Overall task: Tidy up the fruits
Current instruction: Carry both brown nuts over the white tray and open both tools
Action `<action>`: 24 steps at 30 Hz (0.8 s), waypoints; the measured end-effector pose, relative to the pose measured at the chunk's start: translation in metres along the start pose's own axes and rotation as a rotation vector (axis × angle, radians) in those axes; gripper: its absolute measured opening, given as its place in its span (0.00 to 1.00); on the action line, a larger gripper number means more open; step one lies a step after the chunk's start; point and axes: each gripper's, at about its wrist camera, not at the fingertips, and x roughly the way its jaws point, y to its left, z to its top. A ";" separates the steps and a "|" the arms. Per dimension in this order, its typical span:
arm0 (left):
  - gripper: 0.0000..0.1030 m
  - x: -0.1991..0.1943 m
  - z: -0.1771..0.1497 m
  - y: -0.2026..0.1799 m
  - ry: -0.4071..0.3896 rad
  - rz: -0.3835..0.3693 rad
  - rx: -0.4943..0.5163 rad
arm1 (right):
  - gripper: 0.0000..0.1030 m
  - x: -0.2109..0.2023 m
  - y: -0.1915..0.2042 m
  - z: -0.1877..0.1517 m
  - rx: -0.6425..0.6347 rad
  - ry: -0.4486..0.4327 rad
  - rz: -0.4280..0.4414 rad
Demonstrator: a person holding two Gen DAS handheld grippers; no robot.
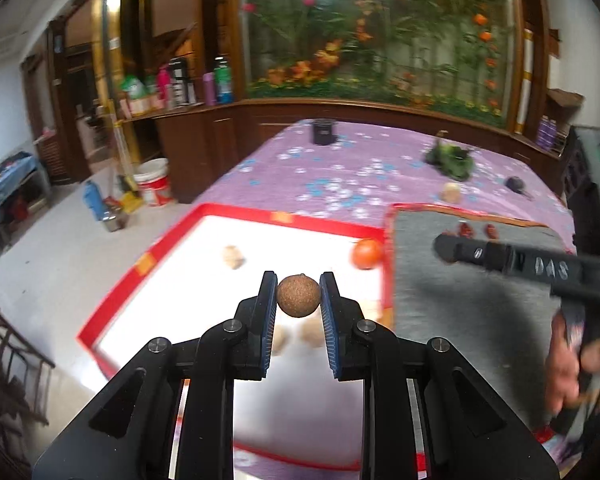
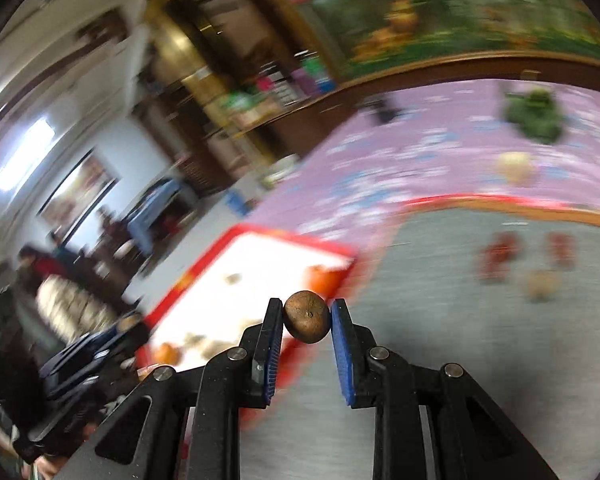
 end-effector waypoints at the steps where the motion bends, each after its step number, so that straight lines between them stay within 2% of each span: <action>1: 0.20 0.001 -0.003 0.006 -0.001 0.018 -0.005 | 0.23 0.007 0.013 -0.004 -0.022 0.005 0.017; 6: 0.20 0.007 -0.014 0.024 0.003 0.061 -0.020 | 0.23 0.041 0.063 -0.020 -0.105 0.041 0.079; 9: 0.20 0.010 -0.019 0.031 0.001 0.076 -0.026 | 0.23 0.053 0.071 -0.025 -0.132 0.060 0.063; 22: 0.20 0.036 -0.026 0.039 0.053 0.109 -0.032 | 0.22 0.087 0.055 -0.038 -0.094 0.131 0.015; 24: 0.20 0.040 -0.026 0.039 0.066 0.124 -0.029 | 0.26 0.084 0.054 -0.037 -0.094 0.119 0.009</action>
